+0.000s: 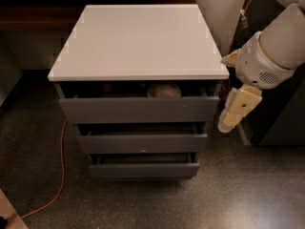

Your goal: Pick apple from top drawer and place on counter

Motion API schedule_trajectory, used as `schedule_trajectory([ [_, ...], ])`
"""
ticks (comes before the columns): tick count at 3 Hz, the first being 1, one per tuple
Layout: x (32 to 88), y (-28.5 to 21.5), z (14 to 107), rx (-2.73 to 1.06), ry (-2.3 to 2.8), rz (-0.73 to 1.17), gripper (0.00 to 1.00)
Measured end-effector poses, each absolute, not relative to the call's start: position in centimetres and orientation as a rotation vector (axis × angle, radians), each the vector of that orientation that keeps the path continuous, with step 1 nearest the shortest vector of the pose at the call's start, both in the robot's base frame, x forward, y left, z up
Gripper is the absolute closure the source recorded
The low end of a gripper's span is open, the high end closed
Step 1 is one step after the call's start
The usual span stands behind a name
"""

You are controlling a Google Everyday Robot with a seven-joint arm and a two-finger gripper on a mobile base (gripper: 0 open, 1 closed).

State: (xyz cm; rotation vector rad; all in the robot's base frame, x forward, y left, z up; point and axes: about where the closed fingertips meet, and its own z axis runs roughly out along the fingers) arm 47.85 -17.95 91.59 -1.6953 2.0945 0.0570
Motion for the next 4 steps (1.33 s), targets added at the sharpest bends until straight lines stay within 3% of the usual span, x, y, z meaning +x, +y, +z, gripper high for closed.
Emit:
schedule_trajectory([
  [1,50.2,-15.3,87.0,-1.683,1.998,0.167,0.0],
  [4,51.5,-12.7,83.0,-1.729,1.91,0.212,0.0],
])
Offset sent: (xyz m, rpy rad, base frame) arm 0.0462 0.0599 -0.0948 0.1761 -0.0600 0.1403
